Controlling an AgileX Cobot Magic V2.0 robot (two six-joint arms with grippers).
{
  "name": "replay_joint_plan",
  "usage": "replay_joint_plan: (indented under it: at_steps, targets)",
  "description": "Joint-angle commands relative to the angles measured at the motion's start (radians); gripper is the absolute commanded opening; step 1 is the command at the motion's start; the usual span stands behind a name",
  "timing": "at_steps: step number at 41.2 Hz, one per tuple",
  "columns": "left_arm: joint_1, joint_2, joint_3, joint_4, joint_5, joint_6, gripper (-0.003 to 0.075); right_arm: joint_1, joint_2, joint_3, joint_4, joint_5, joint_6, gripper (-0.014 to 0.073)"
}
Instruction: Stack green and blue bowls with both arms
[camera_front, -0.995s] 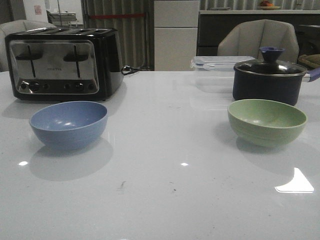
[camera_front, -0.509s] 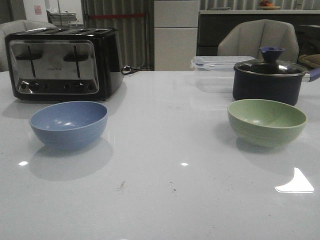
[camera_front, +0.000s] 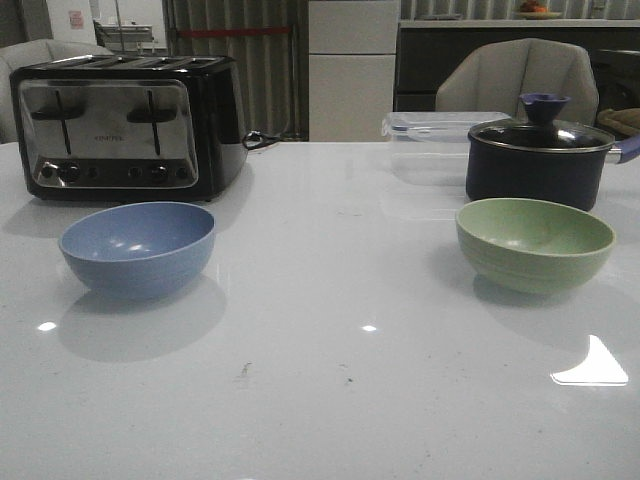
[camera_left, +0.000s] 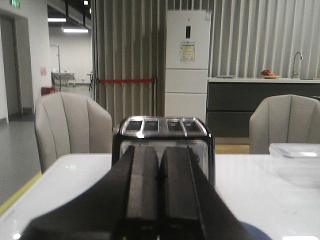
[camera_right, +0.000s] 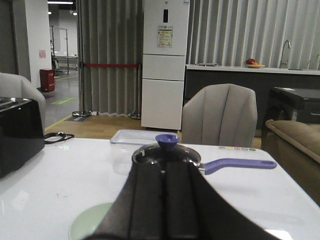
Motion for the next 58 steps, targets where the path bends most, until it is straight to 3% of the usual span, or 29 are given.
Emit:
replay_joint_plan:
  at_steps: [1,14,35,37,41,44,47,51,58]
  targets:
    - [0.002,0.081,-0.118,0.012,0.017,-0.009,0.0093,0.0,0.069,-0.123,0.001,0.012,0.0,0.0066]
    - [0.002,0.359,-0.307,0.012,0.238,-0.009,0.0093,0.0,0.353,-0.335,0.001,0.289,0.0,0.0066]
    - [0.002,0.641,-0.305,0.002,0.322,-0.009,0.0093,0.0,0.729,-0.335,0.001,0.373,0.0,0.008]
    - [0.002,0.654,-0.305,0.002,0.326,-0.009,0.0097,0.0,0.756,-0.335,0.001,0.373,0.0,0.0112]
    - [0.002,0.669,-0.305,0.002,0.327,-0.009,0.0159,0.0,0.807,-0.337,0.001,0.37,0.0,0.0266]
    - [0.002,0.669,-0.305,0.002,0.327,-0.009,0.0262,0.0,0.845,-0.339,0.001,0.354,0.0,0.0422]
    - [0.002,0.669,-0.305,0.002,0.327,-0.009,0.0382,0.0,0.887,-0.35,0.002,0.345,0.0,0.0519]
    - [0.002,0.669,-0.305,0.002,0.327,-0.009,0.046,0.0,0.955,-0.392,0.004,0.347,0.0,0.0557]
    - [0.002,0.669,-0.305,0.002,0.327,-0.009,0.0456,0.0,1.099,-0.505,0.004,0.362,0.0,0.0555]
